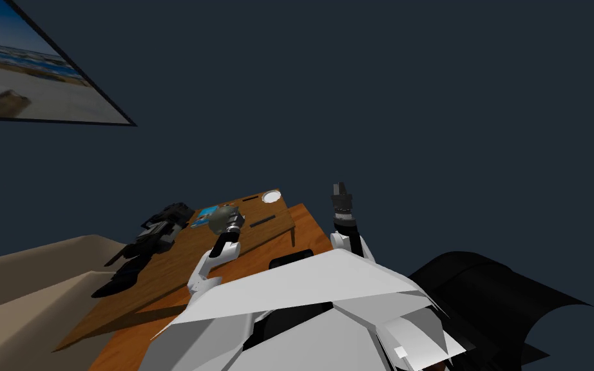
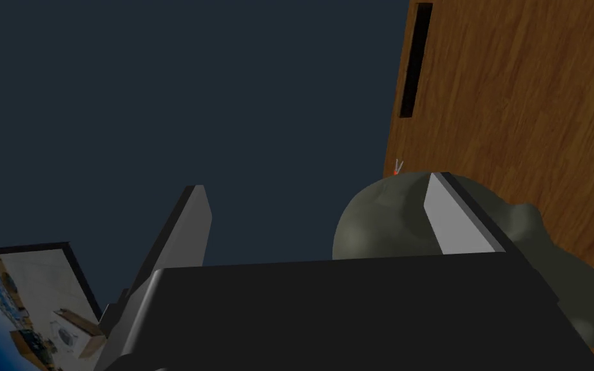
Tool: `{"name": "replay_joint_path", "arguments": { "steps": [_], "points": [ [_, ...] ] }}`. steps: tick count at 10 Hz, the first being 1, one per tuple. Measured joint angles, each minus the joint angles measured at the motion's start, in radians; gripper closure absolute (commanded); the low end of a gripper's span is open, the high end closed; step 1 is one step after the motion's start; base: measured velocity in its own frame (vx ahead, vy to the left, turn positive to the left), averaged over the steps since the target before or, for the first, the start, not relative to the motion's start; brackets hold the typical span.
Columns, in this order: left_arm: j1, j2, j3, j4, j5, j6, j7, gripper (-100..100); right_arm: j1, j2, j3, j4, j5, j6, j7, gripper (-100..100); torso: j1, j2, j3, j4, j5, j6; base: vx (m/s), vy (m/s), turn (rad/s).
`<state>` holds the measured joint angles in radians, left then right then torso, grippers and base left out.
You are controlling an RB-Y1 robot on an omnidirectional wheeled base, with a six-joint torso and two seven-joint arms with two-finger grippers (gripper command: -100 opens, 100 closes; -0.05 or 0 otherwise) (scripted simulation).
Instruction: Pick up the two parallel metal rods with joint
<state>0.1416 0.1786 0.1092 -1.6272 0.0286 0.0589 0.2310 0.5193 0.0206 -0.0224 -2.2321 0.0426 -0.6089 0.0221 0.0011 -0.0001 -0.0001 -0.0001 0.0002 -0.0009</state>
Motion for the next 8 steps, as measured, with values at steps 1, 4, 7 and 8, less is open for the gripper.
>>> {"name": "replay_joint_path", "arguments": {
  "steps": [1, 4, 7, 8],
  "points": [
    [-0.020, -0.005, 0.003, 0.037, 0.003, 0.018, 0.003, -100, 0.000, 0.000, 0.000, 0.000, 0.000, 0.000, 0.000, 0, 0.000, 0.000, 0.000, 0.000, 0.000, 0.001, -0.005, 0.011, -0.084],
    [-0.047, -0.004, 0.006, 0.110, 0.014, 0.064, 0.014, -100, 0.000, 0.000, 0.000, 0.000, 0.000, 0.000, 0.000, 0, 0.000, 0.000, 0.000, 0.000, 0.000, 0.000, -0.007, 0.008, -0.129],
    [-0.089, -0.001, 0.014, 0.178, 0.026, 0.127, 0.027, -100, 0.000, 0.000, 0.000, 0.000, 0.000, 0.000, 0.000, 0, -0.001, 0.000, 0.000, 0.000, 0.000, 0.000, -0.009, 0.011, -0.149],
    [-0.109, 0.002, 0.018, 0.195, 0.034, 0.165, 0.034, -100, 0.000, 0.000, 0.000, 0.000, 0.000, 0.000, 0.000, 0, 0.000, 0.000, 0.000, 0.000, 0.000, 0.001, -0.009, 0.016, -0.066]
  ]
}}
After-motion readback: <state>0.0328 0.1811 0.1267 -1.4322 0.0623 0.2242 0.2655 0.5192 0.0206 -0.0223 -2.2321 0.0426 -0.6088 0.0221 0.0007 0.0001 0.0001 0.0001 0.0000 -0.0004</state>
